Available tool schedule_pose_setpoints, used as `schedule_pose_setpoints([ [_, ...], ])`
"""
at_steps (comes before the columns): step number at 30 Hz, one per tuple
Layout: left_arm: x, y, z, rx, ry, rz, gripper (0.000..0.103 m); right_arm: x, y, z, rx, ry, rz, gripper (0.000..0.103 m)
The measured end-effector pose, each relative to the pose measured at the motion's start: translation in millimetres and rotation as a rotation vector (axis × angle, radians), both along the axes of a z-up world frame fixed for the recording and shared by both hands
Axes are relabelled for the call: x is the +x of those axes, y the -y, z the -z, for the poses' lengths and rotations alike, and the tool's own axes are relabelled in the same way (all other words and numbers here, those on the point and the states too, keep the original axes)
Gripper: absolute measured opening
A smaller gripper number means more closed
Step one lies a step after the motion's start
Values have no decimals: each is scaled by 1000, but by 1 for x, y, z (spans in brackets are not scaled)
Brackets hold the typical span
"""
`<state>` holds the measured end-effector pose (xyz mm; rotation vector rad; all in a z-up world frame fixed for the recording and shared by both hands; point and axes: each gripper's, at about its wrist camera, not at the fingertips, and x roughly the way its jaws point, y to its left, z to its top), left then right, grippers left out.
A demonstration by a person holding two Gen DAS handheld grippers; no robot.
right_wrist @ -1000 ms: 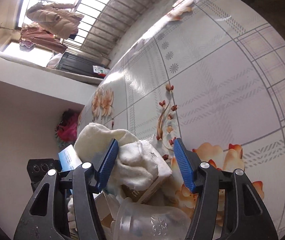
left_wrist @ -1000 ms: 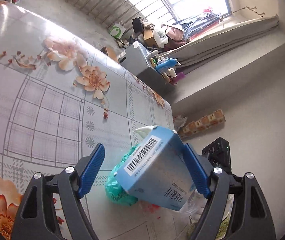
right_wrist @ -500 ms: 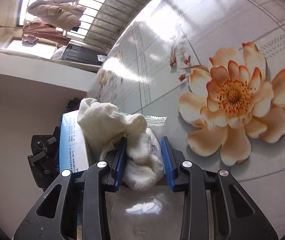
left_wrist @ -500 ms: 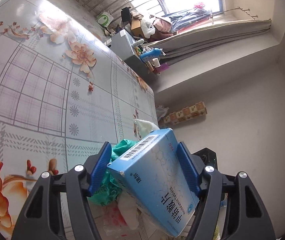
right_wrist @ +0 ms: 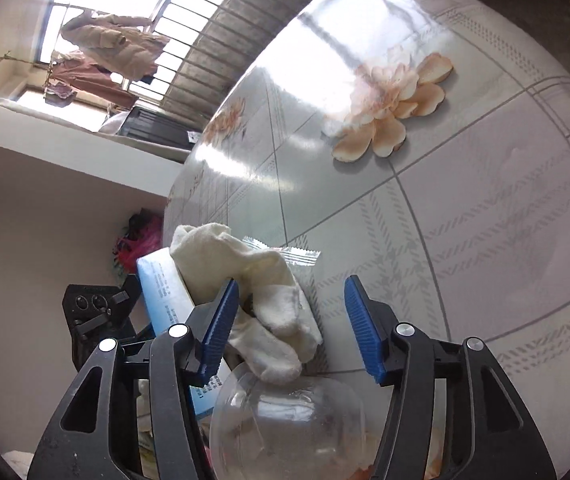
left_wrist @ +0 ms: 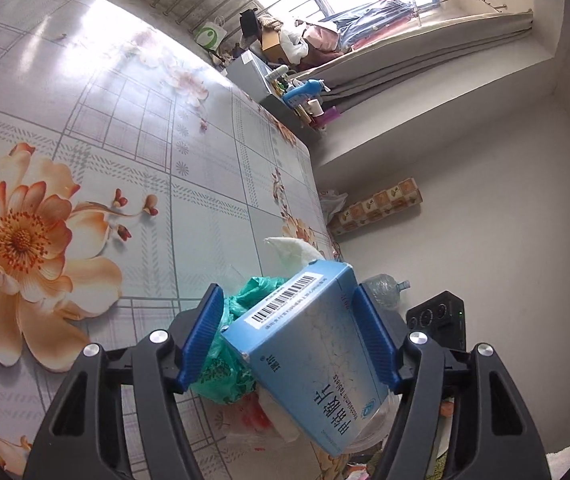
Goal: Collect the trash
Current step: 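Grasp the blue Mecobalamin tablets box with both tools, then hold the box in the right tool while the left tool releases it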
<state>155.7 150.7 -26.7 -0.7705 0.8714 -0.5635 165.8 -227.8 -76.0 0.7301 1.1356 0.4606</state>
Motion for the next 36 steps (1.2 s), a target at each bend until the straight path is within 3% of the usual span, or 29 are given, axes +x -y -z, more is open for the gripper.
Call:
schedule_pose_setpoints([
  [5, -21, -19, -10, 49, 43, -25, 65, -31, -2, -54, -141, 204, -9, 56],
  [8, -34, -25, -10, 70, 43, -30, 65, -56, -38, -78, -251, 324, -127, 59],
  [11, -50, -31, -6, 65, 35, -12, 65, -73, -85, -81, -360, 387, -261, 59],
  [15, -65, -30, 0, 47, 19, 13, 65, -82, -122, -59, -467, 351, -348, 59],
  [21, -75, -24, 8, 69, 12, 53, 46, -73, -140, -46, -573, 318, -335, 59],
  [26, -79, -16, 13, 25, 28, 129, 25, -64, -125, -47, -504, 267, -303, 57],
  [33, -74, -3, 25, -89, 11, 260, 24, -48, -107, -40, -316, 135, -241, 46],
  [36, -65, -3, 29, -125, -3, 281, 24, -44, -102, -39, -293, 108, -222, 44],
])
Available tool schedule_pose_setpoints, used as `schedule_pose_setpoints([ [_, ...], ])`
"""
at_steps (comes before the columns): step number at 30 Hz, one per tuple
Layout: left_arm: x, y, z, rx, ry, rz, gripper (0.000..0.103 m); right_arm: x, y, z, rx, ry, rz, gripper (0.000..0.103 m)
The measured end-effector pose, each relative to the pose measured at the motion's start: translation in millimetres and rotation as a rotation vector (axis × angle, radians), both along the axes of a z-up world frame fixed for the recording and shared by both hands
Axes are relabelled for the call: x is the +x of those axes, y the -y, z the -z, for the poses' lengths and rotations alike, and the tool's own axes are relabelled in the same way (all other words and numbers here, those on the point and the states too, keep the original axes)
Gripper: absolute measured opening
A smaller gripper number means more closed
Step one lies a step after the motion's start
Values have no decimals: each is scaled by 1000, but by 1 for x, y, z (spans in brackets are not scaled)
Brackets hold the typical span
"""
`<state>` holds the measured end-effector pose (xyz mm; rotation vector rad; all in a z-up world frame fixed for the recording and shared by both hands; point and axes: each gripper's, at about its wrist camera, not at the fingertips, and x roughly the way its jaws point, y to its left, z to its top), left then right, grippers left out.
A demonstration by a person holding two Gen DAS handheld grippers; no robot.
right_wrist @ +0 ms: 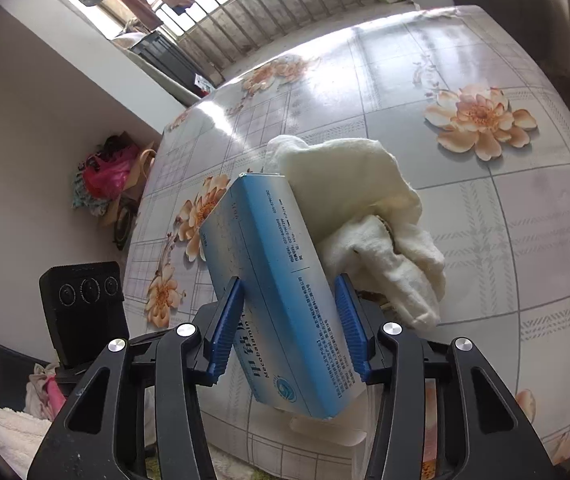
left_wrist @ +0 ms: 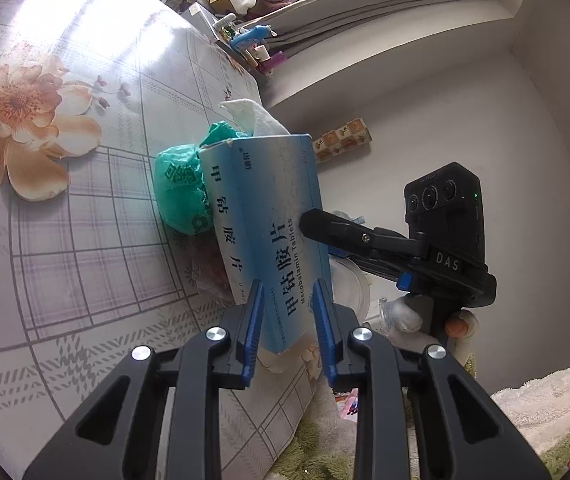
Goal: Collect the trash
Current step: 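Hold the box in the right tool while the left tool releases it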
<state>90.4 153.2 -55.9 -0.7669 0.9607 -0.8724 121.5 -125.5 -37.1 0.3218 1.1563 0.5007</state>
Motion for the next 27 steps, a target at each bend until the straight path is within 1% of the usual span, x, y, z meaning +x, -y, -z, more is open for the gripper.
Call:
schedule_pose_setpoints([
  [3, 7, -4, 4, 10, -24, -6, 23, 3, 4, 2, 52, -30, 14, 43],
  [7, 11, -9, 9, -4, -54, 13, 24, 5, -2, 3, 50, -38, 3, 44],
  [9, 14, -6, 9, 6, -59, 22, 28, 6, -6, 4, 62, -49, -4, 44],
  [12, 19, -3, 5, 14, -60, 21, 28, 6, -10, 2, 67, -52, 3, 43],
  [15, 14, -6, -13, 30, -29, 31, 28, 0, -6, -6, 111, -45, 13, 42],
  [21, 6, 6, -66, 49, 65, 68, 28, -15, 15, -38, 235, 0, 61, 41],
  [24, 11, 28, -90, 34, 111, 115, 28, -22, 36, -57, 260, 44, 107, 40],
  [27, 22, 64, -108, 40, 159, 178, 28, -29, 66, -75, 260, 92, 164, 40],
])
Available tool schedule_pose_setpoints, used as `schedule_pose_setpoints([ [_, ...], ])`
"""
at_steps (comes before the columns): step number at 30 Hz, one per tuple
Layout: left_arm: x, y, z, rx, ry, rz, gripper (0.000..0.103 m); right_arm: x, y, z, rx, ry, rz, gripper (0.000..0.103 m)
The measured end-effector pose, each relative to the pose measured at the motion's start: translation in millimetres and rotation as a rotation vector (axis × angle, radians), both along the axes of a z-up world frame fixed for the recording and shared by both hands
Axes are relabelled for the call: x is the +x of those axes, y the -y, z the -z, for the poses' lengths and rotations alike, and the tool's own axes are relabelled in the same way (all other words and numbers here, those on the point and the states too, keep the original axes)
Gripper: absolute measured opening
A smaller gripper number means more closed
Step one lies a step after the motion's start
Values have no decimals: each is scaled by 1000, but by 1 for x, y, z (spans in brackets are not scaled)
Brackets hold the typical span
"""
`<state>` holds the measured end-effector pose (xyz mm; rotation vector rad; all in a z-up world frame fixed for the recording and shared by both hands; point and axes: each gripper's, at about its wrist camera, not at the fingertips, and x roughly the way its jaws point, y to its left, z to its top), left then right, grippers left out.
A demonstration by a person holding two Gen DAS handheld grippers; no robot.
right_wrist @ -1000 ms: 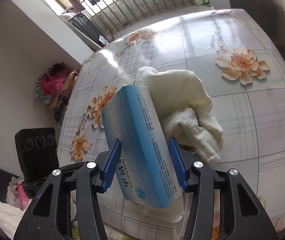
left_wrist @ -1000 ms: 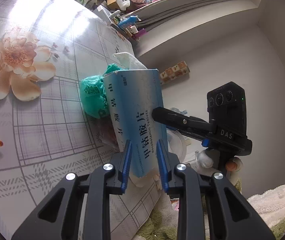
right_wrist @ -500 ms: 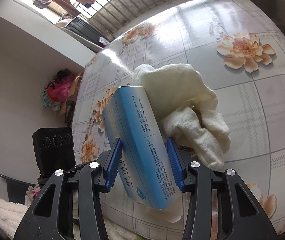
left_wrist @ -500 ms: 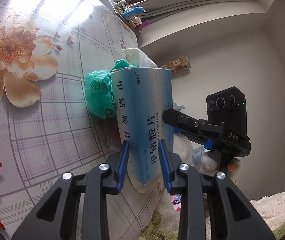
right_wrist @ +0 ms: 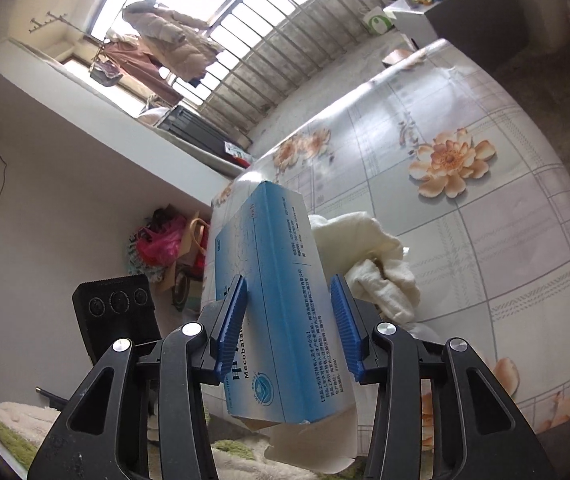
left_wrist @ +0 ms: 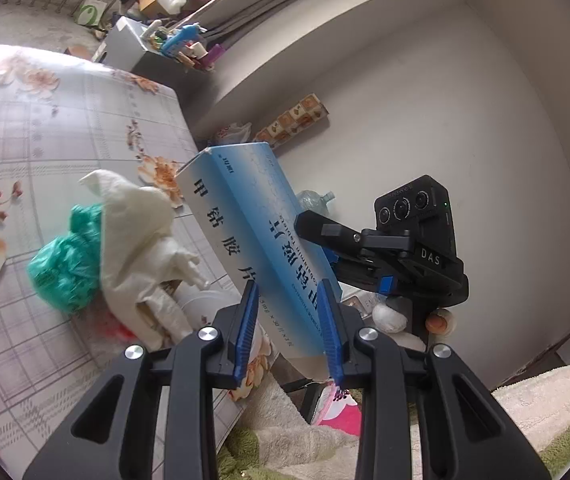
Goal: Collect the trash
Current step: 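Hold the box in the right tool while the left tool releases it, then grasp the rim of the clear plastic bowl with the left tool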
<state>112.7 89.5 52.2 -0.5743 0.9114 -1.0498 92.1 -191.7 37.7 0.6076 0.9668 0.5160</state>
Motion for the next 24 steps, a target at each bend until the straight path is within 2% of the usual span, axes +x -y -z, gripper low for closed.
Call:
schedule_pose_setpoints([
  [3, 12, 44, -4, 0, 14, 74, 28, -9, 37, -4, 2, 13, 76, 40],
  [7, 23, 93, 19, 32, -33, 120, 28, -17, 82, 18, 6, -36, 168, 40],
  [11, 32, 124, 41, 156, -34, 81, 32, -10, 110, 54, 46, -87, 186, 40],
  [13, 31, 129, 42, 201, -15, 64, 35, -2, 117, 75, 35, -105, 190, 40],
  [15, 26, 127, 36, 212, 4, 68, 39, 4, 118, 95, -17, -153, 209, 41],
  [17, 14, 120, 27, 250, 59, 60, 42, 4, 119, 106, -41, -183, 224, 43],
  [21, -17, 94, 20, 327, 142, 31, 46, -12, 121, 96, -51, -145, 241, 60],
  [24, -28, 87, 27, 379, 139, 19, 46, -23, 111, 80, -149, -93, 234, 73],
])
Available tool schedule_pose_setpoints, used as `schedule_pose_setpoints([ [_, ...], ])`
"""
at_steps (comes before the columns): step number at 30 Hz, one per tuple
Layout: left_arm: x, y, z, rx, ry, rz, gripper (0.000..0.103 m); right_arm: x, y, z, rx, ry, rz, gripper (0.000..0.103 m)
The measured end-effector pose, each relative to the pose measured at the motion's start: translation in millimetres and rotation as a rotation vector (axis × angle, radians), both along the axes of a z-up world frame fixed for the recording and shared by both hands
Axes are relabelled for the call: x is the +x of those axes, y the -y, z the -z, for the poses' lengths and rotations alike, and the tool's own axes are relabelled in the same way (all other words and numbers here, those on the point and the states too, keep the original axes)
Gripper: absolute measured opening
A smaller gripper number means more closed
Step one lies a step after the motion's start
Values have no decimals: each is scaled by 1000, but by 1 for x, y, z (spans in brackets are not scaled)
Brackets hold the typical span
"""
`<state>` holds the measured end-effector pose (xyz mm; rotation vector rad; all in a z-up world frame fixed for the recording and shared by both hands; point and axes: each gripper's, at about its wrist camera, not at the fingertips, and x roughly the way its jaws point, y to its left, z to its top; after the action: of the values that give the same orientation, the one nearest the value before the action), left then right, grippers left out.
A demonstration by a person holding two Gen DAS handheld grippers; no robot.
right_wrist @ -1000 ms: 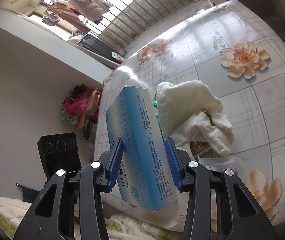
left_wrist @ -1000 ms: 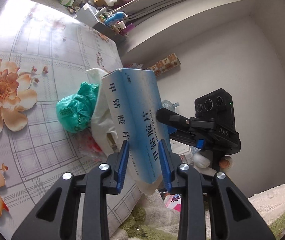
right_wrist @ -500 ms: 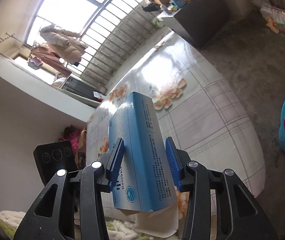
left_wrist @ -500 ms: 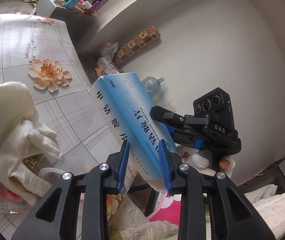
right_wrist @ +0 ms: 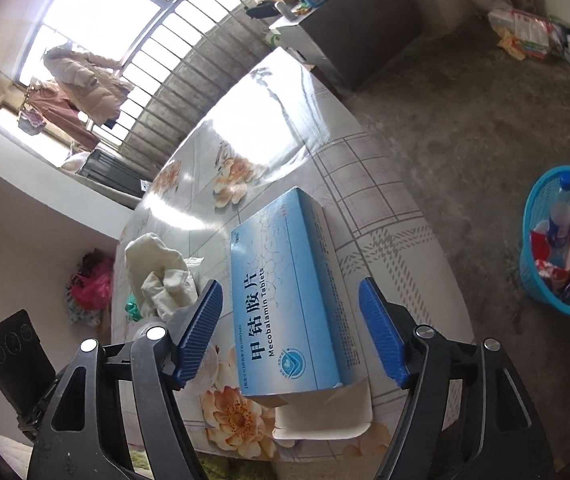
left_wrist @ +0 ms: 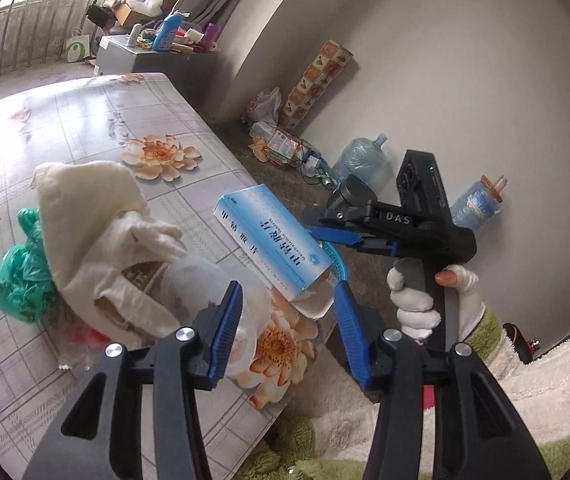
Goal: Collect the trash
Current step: 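Grasp the rim of the clear plastic bowl with the left tool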
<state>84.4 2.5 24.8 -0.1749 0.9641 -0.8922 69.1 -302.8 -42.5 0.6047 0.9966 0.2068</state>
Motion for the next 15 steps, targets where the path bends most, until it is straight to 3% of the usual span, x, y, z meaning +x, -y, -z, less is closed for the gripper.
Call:
schedule_pose_setpoints([
  [4, -5, -1, 15, 56, -7, -24, 46, -11, -32, -5, -175, 27, -93, 84],
  [9, -10, 6, 29, 115, 24, -14, 46, -10, -70, 5, -381, 15, -168, 87],
  [15, -7, 18, 41, 165, 24, 3, 44, -8, -78, 15, -446, -11, -186, 88],
])
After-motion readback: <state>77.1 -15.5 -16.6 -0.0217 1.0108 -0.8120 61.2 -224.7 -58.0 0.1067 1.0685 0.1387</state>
